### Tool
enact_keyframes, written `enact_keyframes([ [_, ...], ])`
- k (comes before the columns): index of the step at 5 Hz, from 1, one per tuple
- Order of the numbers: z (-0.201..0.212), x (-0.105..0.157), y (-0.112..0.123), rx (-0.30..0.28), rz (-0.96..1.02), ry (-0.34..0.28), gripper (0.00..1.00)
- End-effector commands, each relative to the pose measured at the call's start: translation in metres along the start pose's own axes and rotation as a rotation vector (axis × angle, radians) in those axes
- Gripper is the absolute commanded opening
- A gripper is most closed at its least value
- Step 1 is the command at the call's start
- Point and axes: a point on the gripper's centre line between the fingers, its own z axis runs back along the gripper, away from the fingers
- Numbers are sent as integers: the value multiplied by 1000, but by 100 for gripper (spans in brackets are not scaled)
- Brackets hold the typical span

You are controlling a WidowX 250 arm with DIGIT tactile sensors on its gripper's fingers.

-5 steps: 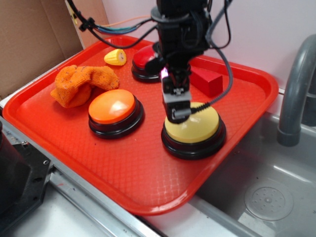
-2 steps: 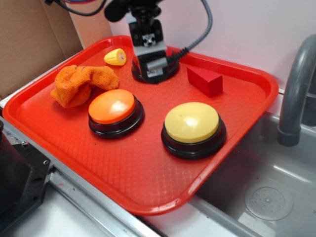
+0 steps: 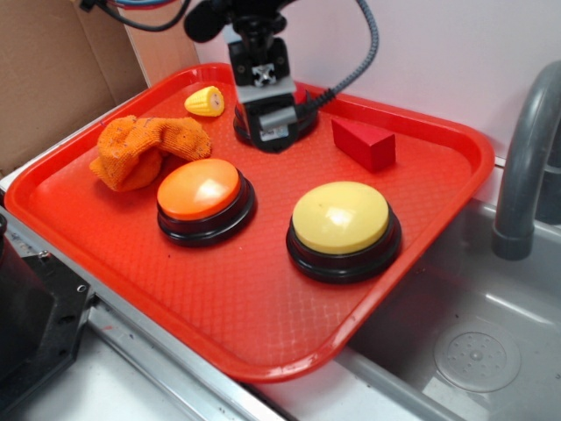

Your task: Push the yellow button.

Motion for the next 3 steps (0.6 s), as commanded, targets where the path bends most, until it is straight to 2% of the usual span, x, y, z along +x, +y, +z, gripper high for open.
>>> enact_keyframes([
  [1,33,0,-3,38,-5,-98,100],
  [2,35,0,-5,56,-14,-96,100],
  [3,39,-3,-8,95,-24,-53,100],
])
